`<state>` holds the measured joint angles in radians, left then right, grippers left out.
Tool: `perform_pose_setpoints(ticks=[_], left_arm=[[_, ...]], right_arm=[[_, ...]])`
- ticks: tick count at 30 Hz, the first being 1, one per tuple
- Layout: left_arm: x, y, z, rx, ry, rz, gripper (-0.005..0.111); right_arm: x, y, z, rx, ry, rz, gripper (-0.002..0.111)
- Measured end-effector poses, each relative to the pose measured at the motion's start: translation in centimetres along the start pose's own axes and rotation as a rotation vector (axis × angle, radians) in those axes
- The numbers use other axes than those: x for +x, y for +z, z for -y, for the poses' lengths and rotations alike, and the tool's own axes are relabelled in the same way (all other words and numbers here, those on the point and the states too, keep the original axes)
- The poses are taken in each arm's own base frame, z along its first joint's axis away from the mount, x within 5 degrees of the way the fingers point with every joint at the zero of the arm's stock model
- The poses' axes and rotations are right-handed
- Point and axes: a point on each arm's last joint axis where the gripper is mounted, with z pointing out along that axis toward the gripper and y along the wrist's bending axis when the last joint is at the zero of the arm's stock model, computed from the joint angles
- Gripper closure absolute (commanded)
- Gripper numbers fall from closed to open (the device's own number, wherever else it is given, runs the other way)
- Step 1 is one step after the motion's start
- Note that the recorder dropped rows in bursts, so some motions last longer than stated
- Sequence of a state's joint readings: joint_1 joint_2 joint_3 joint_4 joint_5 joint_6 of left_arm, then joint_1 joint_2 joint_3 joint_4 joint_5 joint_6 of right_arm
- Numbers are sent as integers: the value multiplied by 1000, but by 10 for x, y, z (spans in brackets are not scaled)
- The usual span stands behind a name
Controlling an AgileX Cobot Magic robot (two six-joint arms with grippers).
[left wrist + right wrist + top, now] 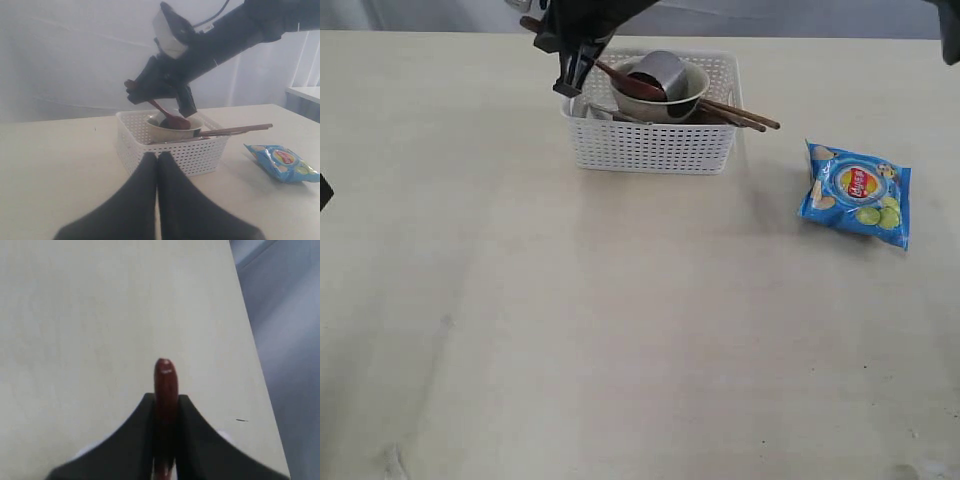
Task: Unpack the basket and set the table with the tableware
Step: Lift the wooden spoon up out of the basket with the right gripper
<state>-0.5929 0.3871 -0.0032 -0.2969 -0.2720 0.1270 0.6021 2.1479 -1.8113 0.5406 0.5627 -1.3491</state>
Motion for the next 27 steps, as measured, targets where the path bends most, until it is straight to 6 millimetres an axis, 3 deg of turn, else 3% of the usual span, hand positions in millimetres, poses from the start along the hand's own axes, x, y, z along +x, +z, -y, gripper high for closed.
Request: perform_pose_setpoints(ticks=[14, 21, 27], left_arm=[[0, 0, 0, 0, 0, -2, 107], [0, 0, 0, 0, 0, -2, 107], [0, 0, 0, 0, 0, -2, 107]], right_arm=[[-13, -20, 7, 41, 12, 33, 109], [-28, -50, 17, 101, 121, 53, 109], [-27, -87, 25, 194, 280, -100, 109]])
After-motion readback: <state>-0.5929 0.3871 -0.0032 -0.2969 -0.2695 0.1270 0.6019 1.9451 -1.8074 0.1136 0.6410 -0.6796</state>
